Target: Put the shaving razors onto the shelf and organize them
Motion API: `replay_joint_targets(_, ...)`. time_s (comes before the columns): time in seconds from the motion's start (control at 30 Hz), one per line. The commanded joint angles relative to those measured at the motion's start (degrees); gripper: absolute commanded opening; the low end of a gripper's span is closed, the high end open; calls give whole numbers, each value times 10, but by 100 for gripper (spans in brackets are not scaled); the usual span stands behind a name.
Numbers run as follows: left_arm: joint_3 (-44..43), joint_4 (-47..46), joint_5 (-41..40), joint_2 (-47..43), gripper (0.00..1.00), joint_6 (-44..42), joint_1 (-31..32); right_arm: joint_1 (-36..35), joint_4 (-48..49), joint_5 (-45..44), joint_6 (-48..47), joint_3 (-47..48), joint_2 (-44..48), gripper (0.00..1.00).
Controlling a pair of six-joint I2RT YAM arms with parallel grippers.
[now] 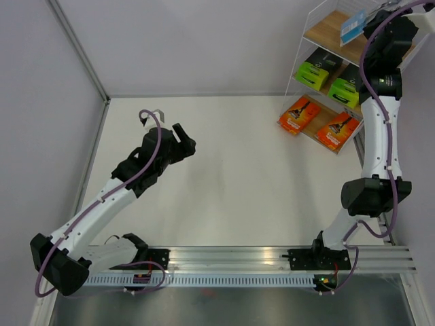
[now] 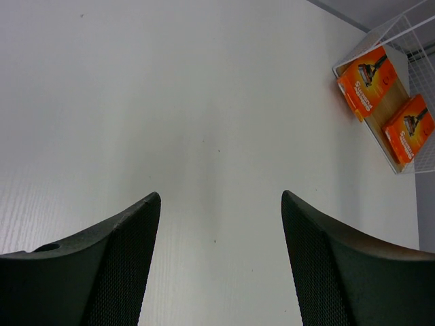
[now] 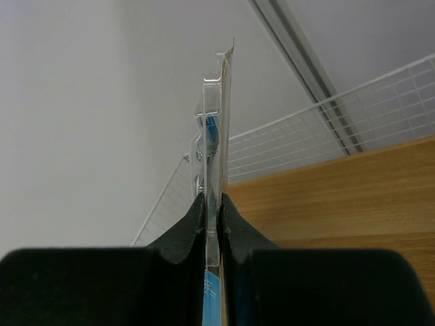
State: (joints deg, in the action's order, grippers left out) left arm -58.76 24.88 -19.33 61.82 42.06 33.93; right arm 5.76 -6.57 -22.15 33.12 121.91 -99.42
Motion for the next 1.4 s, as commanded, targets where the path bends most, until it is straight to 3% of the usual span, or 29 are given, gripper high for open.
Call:
replay_joint_targets(0.0, -1, -4, -4, 8, 77, -5, -7, 18, 15, -10, 47, 14, -21, 1)
replay_joint_targets(0.17, -6, -15, 5, 30, 77, -4, -15, 20, 98, -34, 84, -20, -27, 1)
replay_joint_targets(0.4, -6, -33, 25, 52, 77, -5, -33, 15, 10, -25, 89, 76, -93, 2)
replay_joint_targets(0.43, -5, -38, 32, 53, 77, -6, -36, 13, 0, -29, 83, 74, -92, 6)
replay_joint_targets(0.47, -5, -38, 36, 53, 77, -8, -38, 9, -5, -35, 71, 69, -89, 20)
replay_joint_targets(0.53, -4, -40, 41, 53, 77, -15, -42, 4, -33, -41, 52, 71, -86, 38)
replay_joint_targets(0.57, -5, -41, 44, 53, 77, -15, -46, 0, -51, -46, 38, 80, -86, 55)
replay_joint_targets(0.67, -7, -45, 61, 52, 77, -24, -57, -1, -122, -17, 15, 133, -90, 69)
replay_joint_targets(0.77, -7, -54, 79, 51, 77, -26, -67, -2, -176, 10, -17, 157, -79, 76)
replay_joint_targets(1.03, -8, -64, 119, 52, 78, -37, -72, -2, -246, 132, -29, 156, -20, 79)
replay_joint_targets(1.17, -7, -63, 139, 44, 80, -42, -80, -1, -231, 248, -34, 67, 44, 83)
replay_joint_targets(1.27, -4, -60, 173, 36, 89, -31, -101, -2, -200, 329, -54, -23, 101, 98)
replay_joint_targets(1.37, -7, -52, 213, 30, 99, -37, -120, -4, -141, 406, -68, -151, 175, 98)
